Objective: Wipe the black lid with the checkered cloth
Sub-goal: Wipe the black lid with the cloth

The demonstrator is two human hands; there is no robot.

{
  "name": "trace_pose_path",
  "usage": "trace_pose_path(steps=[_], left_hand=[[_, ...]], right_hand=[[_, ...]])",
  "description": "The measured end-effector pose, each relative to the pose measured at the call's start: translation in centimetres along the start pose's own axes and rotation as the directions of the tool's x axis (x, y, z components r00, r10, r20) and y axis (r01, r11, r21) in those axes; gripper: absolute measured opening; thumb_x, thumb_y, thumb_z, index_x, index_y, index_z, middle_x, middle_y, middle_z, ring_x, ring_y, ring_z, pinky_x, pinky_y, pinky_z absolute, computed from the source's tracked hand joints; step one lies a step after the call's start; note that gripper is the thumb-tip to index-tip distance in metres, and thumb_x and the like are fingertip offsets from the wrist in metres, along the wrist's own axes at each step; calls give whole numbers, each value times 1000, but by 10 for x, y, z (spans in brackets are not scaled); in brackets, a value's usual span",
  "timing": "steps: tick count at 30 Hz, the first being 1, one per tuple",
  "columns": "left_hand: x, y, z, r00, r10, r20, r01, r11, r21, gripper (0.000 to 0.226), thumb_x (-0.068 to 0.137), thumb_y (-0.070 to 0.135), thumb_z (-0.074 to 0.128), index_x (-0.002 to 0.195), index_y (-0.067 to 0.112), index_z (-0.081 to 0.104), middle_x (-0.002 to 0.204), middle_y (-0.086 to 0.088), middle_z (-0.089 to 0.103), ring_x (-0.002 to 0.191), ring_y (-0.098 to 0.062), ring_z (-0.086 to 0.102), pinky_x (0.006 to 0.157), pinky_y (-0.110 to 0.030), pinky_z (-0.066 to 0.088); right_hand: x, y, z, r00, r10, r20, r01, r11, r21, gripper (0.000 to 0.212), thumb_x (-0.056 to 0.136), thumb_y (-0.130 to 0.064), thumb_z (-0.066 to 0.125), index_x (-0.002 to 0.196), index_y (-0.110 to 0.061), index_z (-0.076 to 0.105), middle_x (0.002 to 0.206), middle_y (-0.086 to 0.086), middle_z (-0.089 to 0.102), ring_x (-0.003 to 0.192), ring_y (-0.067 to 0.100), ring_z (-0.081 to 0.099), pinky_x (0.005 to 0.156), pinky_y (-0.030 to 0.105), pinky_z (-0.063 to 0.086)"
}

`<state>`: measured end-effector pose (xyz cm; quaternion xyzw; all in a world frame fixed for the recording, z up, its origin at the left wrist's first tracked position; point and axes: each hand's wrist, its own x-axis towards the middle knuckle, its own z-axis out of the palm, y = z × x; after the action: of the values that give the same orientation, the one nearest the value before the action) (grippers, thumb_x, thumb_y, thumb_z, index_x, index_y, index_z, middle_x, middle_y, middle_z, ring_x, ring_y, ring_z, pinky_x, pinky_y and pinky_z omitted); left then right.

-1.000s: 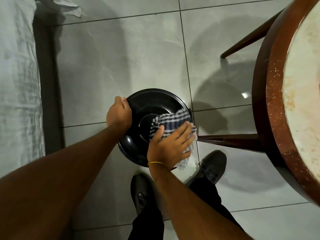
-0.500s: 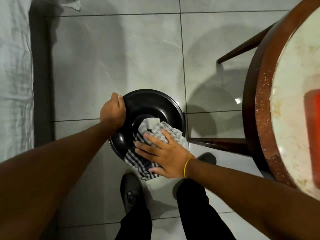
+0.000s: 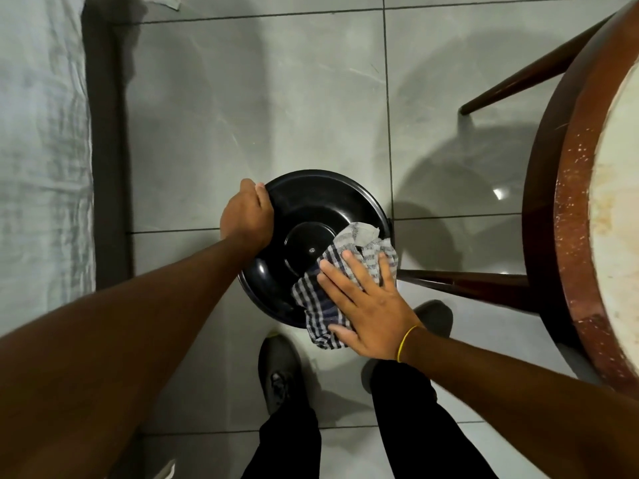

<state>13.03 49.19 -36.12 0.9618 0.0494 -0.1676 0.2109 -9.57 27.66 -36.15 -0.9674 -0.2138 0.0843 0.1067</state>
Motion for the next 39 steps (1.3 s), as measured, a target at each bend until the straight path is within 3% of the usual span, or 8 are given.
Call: trace_pose_path(steps=[6, 11, 14, 20, 24, 29, 36, 39], left_hand=[[0, 4, 0, 1000, -19, 4, 19, 1000, 15, 43, 109, 42, 22, 97, 9, 46, 74, -6, 53, 74, -34, 55, 67, -44, 42], [3, -2, -1, 998, 52, 18, -53, 998, 20, 45, 108, 43, 21, 97, 7, 45, 84, -17, 57, 78, -37, 54, 71, -46, 42], [2, -2, -2, 992, 120, 37, -121, 993, 9, 47, 108, 44, 20, 97, 7, 45, 83, -18, 57, 76, -37, 53, 70, -47, 42], [0, 3, -8, 988, 143, 58, -143, 990, 4, 43, 110, 40, 22, 96, 6, 45, 76, -13, 53, 72, -37, 53, 66, -45, 38], [-2, 7, -11, 991, 109, 73, -110, 994, 11, 42, 110, 38, 23, 96, 5, 45, 80, -19, 57, 76, -40, 55, 69, -50, 44], [-4, 17, -20, 991, 68, 113, -75, 995, 63, 41, 110, 38, 23, 100, 5, 46, 86, -23, 61, 79, -43, 58, 75, -55, 50], [-6, 17, -18, 994, 67, 84, -73, 995, 71, 39, 110, 36, 25, 97, 6, 47, 83, -17, 56, 77, -39, 55, 73, -49, 45], [-4, 20, -18, 994, 63, 85, -71, 994, 85, 42, 109, 40, 23, 100, 8, 48, 86, -15, 55, 79, -37, 55, 74, -48, 45]], right_hand=[[48, -57, -5, 992, 116, 49, -116, 993, -1, 101, 99, -72, 51, 174, -15, 15, 184, 10, -2, 168, 44, -4, 122, 84, -7], [101, -92, -10, 980, 177, 91, -182, 982, 44, 92, 100, -67, 53, 171, -16, 25, 179, 14, 21, 167, 45, 9, 122, 83, 8], [102, -97, -8, 975, 207, 76, -211, 976, 48, 93, 101, -68, 51, 172, -15, 22, 179, 13, 21, 168, 43, 9, 123, 80, 7], [31, -54, -4, 997, 56, 61, -57, 998, 17, 95, 101, -69, 49, 175, -21, 12, 184, 4, 5, 170, 35, 3, 130, 71, 6], [-27, -17, -3, 988, 65, 138, -66, 998, 4, 94, 103, -73, 43, 175, -26, 6, 184, -1, -5, 170, 33, -6, 125, 79, 15], [-30, -22, -13, 978, 118, 170, -122, 993, 13, 92, 105, -66, 46, 175, -22, 7, 184, 4, -10, 169, 36, -10, 123, 80, 19], [-17, 3, -21, 989, 126, 81, -129, 991, 37, 84, 104, -51, 58, 174, -30, 16, 184, -3, 3, 169, 30, 7, 122, 71, 34], [-14, 25, -31, 988, 124, 93, -132, 988, 85, 86, 101, -46, 61, 173, -34, 17, 184, -5, 6, 170, 29, 9, 125, 69, 30]])
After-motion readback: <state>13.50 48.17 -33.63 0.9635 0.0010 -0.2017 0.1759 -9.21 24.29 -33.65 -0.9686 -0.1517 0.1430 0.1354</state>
